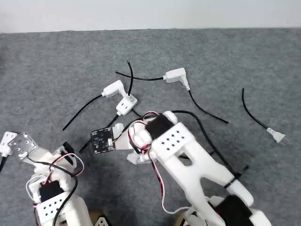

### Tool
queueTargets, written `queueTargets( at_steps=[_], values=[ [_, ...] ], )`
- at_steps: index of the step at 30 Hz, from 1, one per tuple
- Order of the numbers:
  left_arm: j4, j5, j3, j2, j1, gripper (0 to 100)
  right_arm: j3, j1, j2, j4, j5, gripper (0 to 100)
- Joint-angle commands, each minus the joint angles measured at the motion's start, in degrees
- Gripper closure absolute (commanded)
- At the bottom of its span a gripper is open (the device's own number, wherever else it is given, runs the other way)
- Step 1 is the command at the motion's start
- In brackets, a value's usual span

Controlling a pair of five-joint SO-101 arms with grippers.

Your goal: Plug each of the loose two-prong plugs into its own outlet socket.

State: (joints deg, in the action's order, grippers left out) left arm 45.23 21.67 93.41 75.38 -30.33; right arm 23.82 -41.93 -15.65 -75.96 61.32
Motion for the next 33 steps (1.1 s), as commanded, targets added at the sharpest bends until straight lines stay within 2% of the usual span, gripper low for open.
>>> queueTargets(
  at_steps=[1,5,16,20,28,30,33],
  values=[
    [-1.85,-0.35,-2.42,0.53,1.14,81,-1.76,2.95,-0.4,1.01,2.55,98.9],
    [-3.08,-0.35,-1.71,0.53,1.85,81,-3.34,8.22,-2.59,0.4,4.31,98.9],
    [-3.08,-0.35,-1.63,0.53,1.76,81,-1.49,30.02,-2.77,-1.19,13.19,98.9],
    [-3.08,-0.35,-1.63,0.53,1.76,81,4.48,37.23,-2.77,6.73,15.21,98.9],
    [-3.08,-0.26,-1.54,0.53,1.76,81,23.12,44.53,-2.86,27.82,15.82,98.2],
    [-3.08,-0.26,-1.54,0.53,1.76,81,25.23,46.37,-2.86,30.02,15.82,94.6],
    [-3.16,-0.26,-1.54,0.53,1.85,81,26.81,48.92,-3.47,30.2,15.65,77.8]
  ],
)
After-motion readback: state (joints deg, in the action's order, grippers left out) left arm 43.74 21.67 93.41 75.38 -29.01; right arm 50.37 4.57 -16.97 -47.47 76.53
